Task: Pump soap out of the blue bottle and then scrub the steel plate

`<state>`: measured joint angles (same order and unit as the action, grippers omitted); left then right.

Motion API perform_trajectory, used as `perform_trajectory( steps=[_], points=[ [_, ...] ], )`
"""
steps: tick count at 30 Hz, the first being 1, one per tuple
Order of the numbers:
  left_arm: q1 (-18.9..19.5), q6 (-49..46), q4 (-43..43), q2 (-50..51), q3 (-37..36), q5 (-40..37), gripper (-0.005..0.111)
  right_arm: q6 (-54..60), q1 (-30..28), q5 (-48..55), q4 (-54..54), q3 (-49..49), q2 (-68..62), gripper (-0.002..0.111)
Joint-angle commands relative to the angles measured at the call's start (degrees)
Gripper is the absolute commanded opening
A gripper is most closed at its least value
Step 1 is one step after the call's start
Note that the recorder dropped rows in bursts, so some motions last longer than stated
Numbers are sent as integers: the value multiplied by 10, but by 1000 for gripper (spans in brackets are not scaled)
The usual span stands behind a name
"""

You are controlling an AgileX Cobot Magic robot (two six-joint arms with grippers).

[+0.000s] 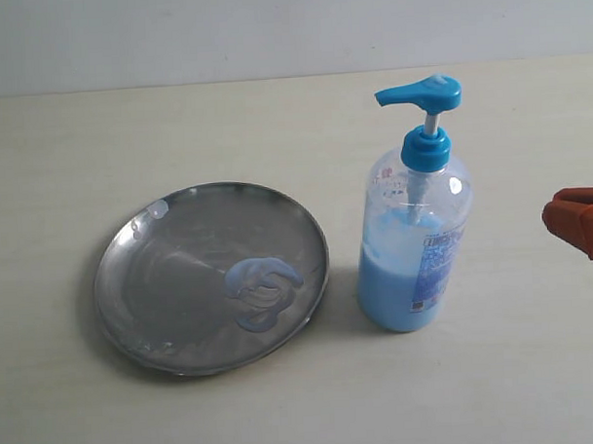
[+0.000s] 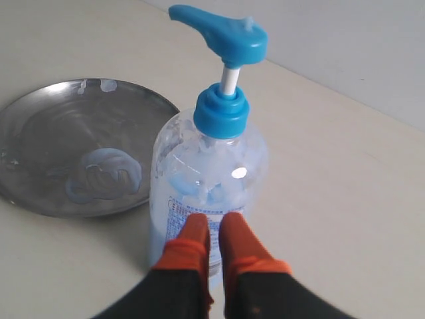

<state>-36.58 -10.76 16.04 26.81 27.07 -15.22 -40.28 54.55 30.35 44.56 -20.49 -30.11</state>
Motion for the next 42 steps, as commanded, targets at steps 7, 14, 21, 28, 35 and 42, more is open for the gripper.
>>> perform_trajectory(
  steps=[7,14,21,28,35,42],
  points=[
    [25,37,-35,-95,-99,152,0,-2,1,-15,0,2,1,9],
    [139,97,-55,-190,-186,172,0,-2,1,-16,-10,2,1,9],
    [235,264,-232,-268,-250,152,0,-2,1,-16,-10,2,1,9],
    [264,260,-232,-268,-264,29,0,-2,1,-17,-10,2,1,9],
    [275,262,-252,-268,-271,-6,0,-2,1,-17,-10,2,1,9],
    [282,262,-250,-268,-271,-51,0,-2,1,-17,-10,2,1,9]
  ],
)
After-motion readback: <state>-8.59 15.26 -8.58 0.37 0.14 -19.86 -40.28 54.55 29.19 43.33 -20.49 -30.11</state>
